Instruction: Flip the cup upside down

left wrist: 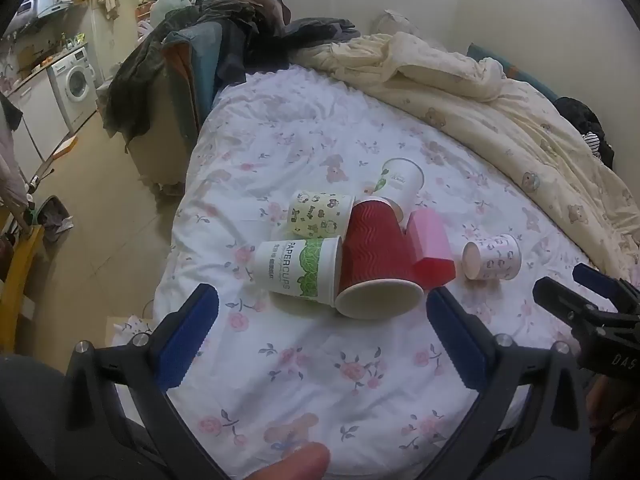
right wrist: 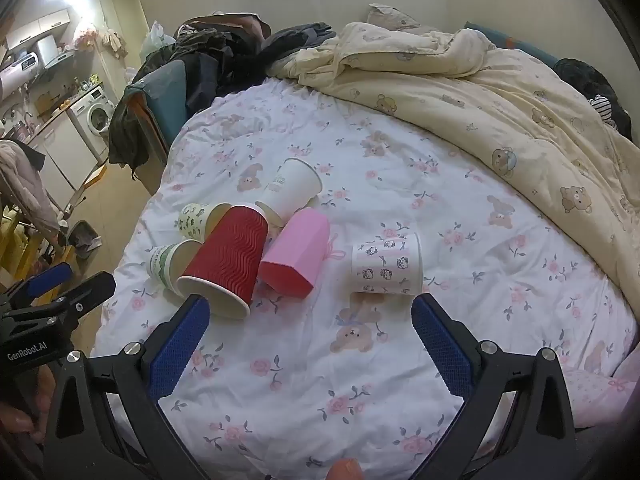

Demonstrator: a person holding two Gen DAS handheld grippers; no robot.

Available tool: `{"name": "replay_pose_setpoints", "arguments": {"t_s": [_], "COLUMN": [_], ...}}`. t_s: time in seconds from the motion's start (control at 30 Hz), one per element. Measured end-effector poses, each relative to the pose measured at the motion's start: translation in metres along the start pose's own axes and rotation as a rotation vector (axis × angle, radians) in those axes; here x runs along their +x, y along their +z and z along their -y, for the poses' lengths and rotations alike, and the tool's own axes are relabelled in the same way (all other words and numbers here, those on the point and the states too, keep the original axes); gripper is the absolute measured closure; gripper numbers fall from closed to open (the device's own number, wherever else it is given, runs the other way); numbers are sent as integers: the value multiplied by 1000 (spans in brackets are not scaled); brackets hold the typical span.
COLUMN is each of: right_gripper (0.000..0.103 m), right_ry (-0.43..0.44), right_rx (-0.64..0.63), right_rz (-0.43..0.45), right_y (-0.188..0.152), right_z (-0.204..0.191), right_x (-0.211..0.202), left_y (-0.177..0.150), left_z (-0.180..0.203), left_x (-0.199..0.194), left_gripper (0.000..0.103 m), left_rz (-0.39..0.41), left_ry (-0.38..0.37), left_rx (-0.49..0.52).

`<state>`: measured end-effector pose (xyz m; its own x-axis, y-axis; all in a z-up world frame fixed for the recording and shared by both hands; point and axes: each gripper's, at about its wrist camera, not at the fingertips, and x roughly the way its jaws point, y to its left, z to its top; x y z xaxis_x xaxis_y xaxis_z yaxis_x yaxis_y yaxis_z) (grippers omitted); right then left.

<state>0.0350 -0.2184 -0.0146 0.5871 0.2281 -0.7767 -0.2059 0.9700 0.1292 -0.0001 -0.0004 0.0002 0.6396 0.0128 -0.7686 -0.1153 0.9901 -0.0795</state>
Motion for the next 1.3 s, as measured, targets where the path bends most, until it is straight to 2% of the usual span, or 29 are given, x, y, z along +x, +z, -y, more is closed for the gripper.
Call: {"name": "replay_pose_setpoints", "arguments": {"t_s": [1.3], "right_gripper": [0], "right_ry": [5], "right_rx": [5], "right_rz": [-8], "right_y": [0], "right_z": [1], "right_x": [2], "left_y": [-1], "left_z": [2], "left_x": [1], "left_gripper": [0], "left_rz": [-1], "left_ry": [6], "left_rx": [7]}}
